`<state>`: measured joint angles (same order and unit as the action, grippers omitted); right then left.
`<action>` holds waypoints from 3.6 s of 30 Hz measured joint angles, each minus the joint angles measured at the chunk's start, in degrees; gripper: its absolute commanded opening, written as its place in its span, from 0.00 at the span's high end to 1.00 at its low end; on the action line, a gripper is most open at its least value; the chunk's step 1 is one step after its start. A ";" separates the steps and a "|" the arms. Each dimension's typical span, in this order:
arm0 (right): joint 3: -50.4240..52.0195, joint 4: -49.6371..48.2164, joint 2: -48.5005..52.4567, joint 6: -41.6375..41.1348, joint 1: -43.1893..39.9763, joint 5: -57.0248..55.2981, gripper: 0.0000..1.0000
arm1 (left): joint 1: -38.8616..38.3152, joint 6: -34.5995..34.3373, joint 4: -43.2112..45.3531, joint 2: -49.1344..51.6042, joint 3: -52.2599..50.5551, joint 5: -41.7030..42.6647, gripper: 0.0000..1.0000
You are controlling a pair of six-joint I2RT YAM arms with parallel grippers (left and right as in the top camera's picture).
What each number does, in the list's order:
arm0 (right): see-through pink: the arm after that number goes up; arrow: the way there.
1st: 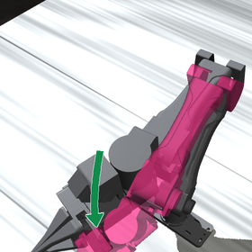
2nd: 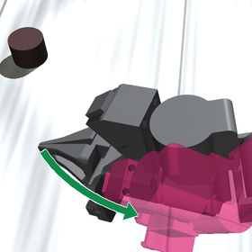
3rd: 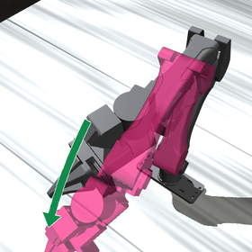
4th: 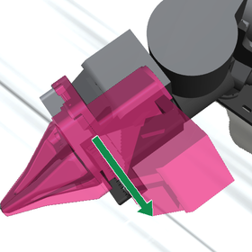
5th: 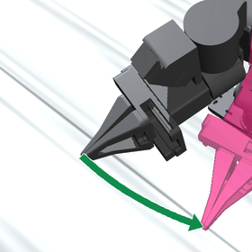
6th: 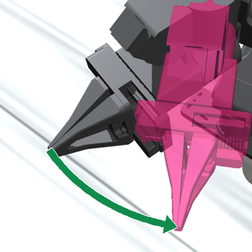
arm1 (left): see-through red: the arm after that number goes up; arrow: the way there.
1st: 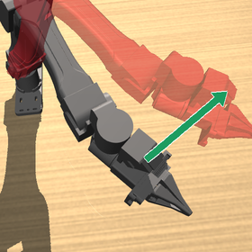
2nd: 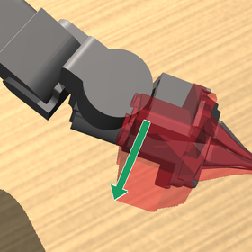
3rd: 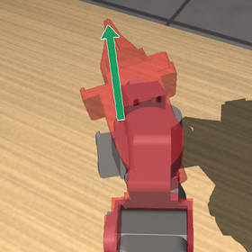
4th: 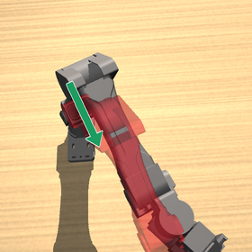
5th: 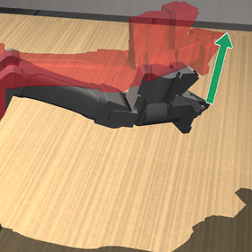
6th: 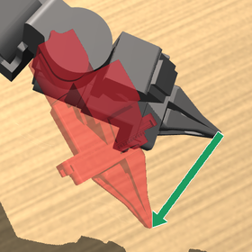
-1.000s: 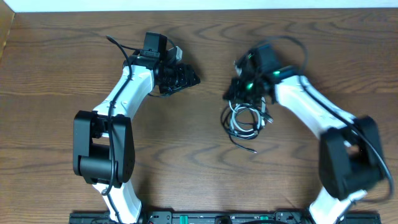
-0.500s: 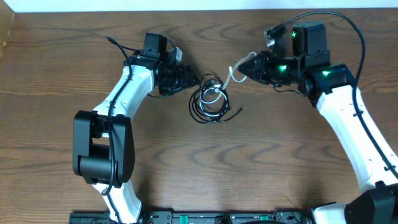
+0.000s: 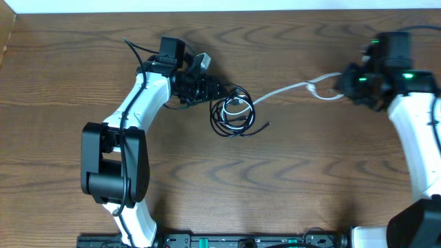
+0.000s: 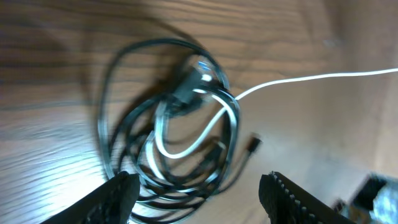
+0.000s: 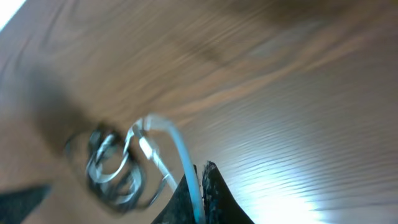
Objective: Untangle cables
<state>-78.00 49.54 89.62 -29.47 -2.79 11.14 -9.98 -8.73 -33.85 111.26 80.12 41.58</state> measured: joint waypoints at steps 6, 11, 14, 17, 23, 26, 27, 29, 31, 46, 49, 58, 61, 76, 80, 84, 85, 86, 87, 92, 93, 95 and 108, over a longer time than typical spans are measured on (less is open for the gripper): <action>0.00 0.42 0.46 3.56 -11.23 -1.75 0.99 | -0.68 2.82 0.02 0.00 0.00 3.52 0.32; 0.00 1.73 4.17 6.43 -11.96 -1.55 0.99 | -4.46 3.32 0.07 0.00 0.00 0.61 0.28; 0.00 1.99 6.73 7.65 -11.10 -0.74 0.99 | -8.31 3.43 1.14 0.00 0.00 -3.26 0.27; 0.00 2.23 8.48 8.72 -10.75 0.28 0.91 | -10.99 1.49 3.87 0.00 0.00 -7.04 0.27; 0.02 2.75 9.11 9.60 -10.51 1.05 0.37 | -18.27 -6.58 8.94 0.00 0.00 -18.75 0.30; 0.02 3.34 9.11 9.62 -10.47 1.07 0.37 | -22.45 -12.07 9.29 0.00 0.00 -25.14 0.36; 0.02 3.43 9.11 9.66 -10.47 1.07 0.39 | -23.85 -14.25 9.27 0.00 0.00 -26.75 0.36; 0.02 3.43 9.11 9.99 -10.47 1.05 0.39 | -25.77 -17.97 9.51 0.00 0.00 -29.00 0.38; 0.02 3.54 9.11 10.27 -10.47 1.07 0.40 | -27.52 -21.42 9.92 0.00 0.00 -31.08 0.43; 0.02 5.40 9.11 11.63 -10.43 1.03 0.42 | -29.09 -34.40 13.18 3.82 0.00 -40.70 0.46; 0.02 5.68 9.11 12.17 -10.01 0.96 0.42 | -29.11 -34.77 13.18 5.75 0.00 -40.41 0.46; 0.02 5.97 9.11 13.03 -9.40 0.87 0.41 | -29.55 -35.80 13.94 8.44 0.00 -40.24 0.51; 0.02 6.03 9.11 13.46 -9.40 0.87 0.41 | -29.55 -36.09 14.62 8.44 0.00 -40.24 0.53; 0.02 6.36 9.11 13.62 -9.40 0.33 0.40 | -29.57 -31.93 17.86 10.47 0.79 -41.09 0.91; 0.02 6.43 9.11 13.62 -9.40 0.00 0.39 | -29.57 -30.18 17.88 10.93 0.92 -41.33 0.93; 0.02 5.14 9.11 13.62 -9.40 -0.13 0.38 | -29.55 -23.58 16.68 10.56 0.98 -41.24 0.93; 0.02 4.66 9.11 13.62 -9.40 -0.15 0.38 | -29.55 -21.18 15.21 9.94 0.96 -41.16 0.93; 0.02 4.31 9.11 13.64 -9.40 -0.22 0.38 | -29.55 -19.45 13.99 9.05 0.94 -41.05 0.93; 0.02 4.15 9.11 13.64 -9.40 -0.26 0.37 | -29.51 -17.68 12.26 6.93 0.87 -40.94 0.93; 0.02 4.31 9.11 13.84 -9.40 -0.28 0.37 | -29.51 -14.64 8.07 -9.57 0.87 -40.63 0.93; 0.02 4.44 9.11 13.86 -9.40 -0.28 0.37 | -29.51 -14.38 7.85 -13.38 0.92 -40.63 0.93; 0.26 4.42 9.11 13.86 -9.40 -0.28 0.37 | -29.51 -13.92 7.56 -17.84 1.03 -40.63 0.93; 3.52 4.68 9.14 13.97 -8.87 1.20 0.38 | -29.44 -12.17 7.15 -18.64 1.03 -33.05 0.92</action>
<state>-74.48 54.22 98.76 -15.51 -11.66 12.34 -39.42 -20.91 -26.70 92.62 81.14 8.54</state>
